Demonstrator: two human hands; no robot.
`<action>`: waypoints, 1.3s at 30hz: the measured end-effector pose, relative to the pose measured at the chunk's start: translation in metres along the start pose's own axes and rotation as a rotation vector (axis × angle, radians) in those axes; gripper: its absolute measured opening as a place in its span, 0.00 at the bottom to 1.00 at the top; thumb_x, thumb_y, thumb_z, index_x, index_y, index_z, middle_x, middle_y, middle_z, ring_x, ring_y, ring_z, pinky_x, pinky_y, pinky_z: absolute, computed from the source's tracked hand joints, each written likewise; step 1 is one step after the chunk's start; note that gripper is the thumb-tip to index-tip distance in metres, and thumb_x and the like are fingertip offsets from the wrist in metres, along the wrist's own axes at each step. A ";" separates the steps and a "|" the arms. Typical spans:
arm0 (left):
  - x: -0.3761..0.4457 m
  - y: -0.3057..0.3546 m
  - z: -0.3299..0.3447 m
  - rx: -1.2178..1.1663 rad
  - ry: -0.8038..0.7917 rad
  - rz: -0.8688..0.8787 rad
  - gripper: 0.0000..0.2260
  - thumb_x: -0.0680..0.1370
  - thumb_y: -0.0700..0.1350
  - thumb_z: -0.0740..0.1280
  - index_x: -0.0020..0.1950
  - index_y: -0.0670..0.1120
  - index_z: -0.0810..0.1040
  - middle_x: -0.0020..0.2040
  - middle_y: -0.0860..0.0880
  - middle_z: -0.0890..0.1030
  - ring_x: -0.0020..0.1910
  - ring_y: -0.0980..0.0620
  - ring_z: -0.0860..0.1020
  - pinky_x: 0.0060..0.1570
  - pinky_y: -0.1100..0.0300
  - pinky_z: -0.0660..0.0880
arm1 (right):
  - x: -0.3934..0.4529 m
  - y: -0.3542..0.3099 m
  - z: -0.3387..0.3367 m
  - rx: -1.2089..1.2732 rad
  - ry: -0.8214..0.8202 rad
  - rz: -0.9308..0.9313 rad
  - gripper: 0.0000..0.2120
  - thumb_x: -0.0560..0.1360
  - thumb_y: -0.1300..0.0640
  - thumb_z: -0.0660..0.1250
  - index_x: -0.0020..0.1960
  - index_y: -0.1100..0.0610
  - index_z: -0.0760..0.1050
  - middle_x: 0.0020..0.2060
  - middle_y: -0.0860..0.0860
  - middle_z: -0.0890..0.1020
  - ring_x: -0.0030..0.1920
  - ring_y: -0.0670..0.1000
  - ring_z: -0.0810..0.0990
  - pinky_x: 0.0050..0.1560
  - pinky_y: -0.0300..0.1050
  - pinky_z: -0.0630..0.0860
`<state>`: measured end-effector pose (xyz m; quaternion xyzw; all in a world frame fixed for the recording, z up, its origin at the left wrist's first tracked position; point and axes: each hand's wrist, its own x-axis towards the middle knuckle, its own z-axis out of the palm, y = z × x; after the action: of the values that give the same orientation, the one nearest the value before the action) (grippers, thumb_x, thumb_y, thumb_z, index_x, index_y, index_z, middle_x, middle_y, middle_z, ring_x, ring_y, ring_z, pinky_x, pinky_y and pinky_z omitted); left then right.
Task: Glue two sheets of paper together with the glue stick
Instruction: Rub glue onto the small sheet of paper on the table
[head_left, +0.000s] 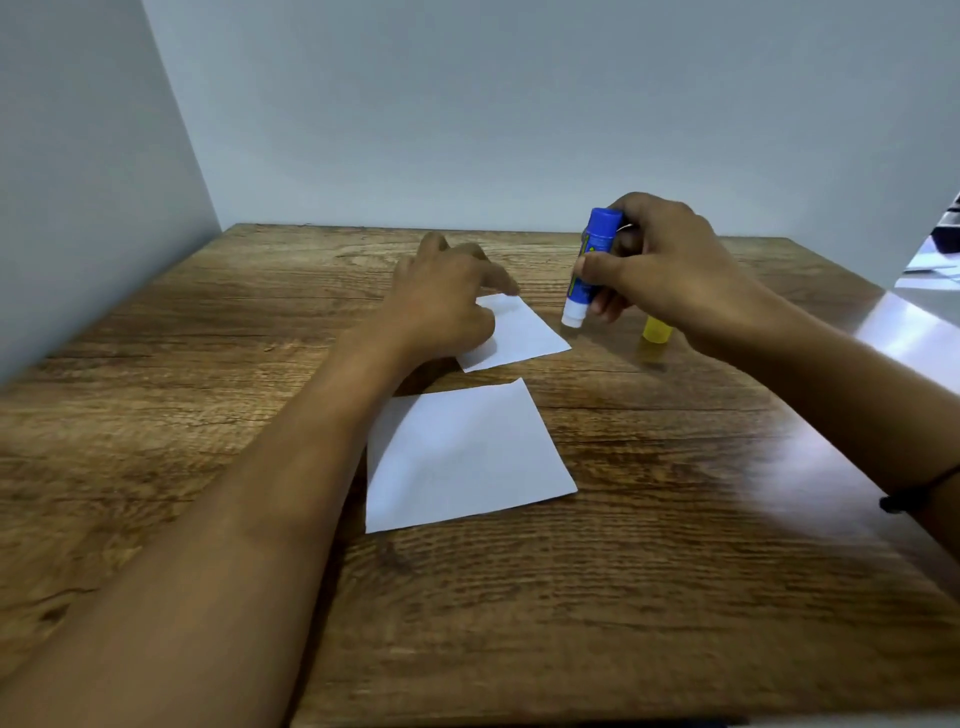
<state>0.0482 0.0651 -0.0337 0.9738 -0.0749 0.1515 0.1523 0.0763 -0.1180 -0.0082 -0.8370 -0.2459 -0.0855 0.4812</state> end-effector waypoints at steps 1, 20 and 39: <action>-0.002 -0.001 -0.004 -0.015 -0.087 0.010 0.26 0.66 0.35 0.58 0.59 0.57 0.75 0.64 0.50 0.73 0.62 0.46 0.61 0.55 0.52 0.56 | 0.001 0.001 0.001 0.005 -0.006 0.003 0.08 0.71 0.63 0.67 0.48 0.60 0.71 0.31 0.54 0.79 0.30 0.56 0.82 0.32 0.45 0.80; -0.003 0.003 0.011 0.185 -0.101 0.044 0.25 0.70 0.63 0.60 0.64 0.54 0.67 0.62 0.45 0.71 0.62 0.42 0.63 0.56 0.47 0.62 | 0.042 0.009 0.017 -0.028 0.050 0.014 0.10 0.71 0.63 0.67 0.50 0.61 0.69 0.37 0.57 0.79 0.33 0.59 0.82 0.32 0.45 0.81; 0.002 0.001 0.015 0.167 -0.157 0.034 0.25 0.71 0.63 0.57 0.66 0.56 0.69 0.59 0.46 0.70 0.60 0.43 0.61 0.49 0.49 0.56 | 0.041 0.007 0.041 -0.278 0.022 -0.022 0.13 0.72 0.61 0.66 0.55 0.63 0.70 0.49 0.62 0.79 0.45 0.61 0.81 0.49 0.56 0.78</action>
<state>0.0539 0.0589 -0.0466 0.9905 -0.0905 0.0829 0.0619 0.1114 -0.0728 -0.0189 -0.8919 -0.2357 -0.1330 0.3624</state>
